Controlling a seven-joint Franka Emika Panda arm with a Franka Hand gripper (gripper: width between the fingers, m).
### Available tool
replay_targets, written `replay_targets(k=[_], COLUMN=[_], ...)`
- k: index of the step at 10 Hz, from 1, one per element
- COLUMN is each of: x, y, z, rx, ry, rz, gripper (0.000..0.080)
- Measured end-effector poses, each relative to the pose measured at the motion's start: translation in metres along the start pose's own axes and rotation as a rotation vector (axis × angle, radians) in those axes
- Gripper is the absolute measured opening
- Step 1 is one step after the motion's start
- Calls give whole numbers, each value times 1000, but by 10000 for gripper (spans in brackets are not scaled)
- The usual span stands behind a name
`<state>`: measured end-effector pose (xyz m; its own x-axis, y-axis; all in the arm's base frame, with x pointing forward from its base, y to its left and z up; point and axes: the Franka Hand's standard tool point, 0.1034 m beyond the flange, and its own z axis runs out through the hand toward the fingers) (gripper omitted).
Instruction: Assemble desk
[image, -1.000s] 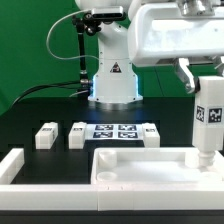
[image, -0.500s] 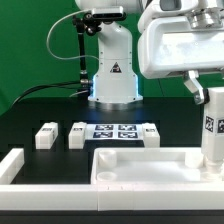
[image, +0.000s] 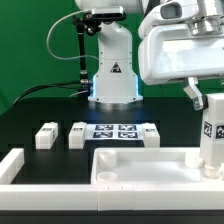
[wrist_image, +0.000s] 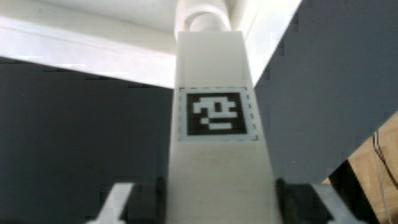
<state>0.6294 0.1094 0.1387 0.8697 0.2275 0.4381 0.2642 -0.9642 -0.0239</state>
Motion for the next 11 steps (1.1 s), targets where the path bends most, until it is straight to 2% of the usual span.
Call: replay_targets(k=[4, 9, 11], x=[-2, -10, -9], y=[2, 1, 1], z=[3, 18, 19], rx=[-5, -1, -4], ry=[16, 4, 24], rz=[-1, 4, 4], gripper=[288, 288, 288])
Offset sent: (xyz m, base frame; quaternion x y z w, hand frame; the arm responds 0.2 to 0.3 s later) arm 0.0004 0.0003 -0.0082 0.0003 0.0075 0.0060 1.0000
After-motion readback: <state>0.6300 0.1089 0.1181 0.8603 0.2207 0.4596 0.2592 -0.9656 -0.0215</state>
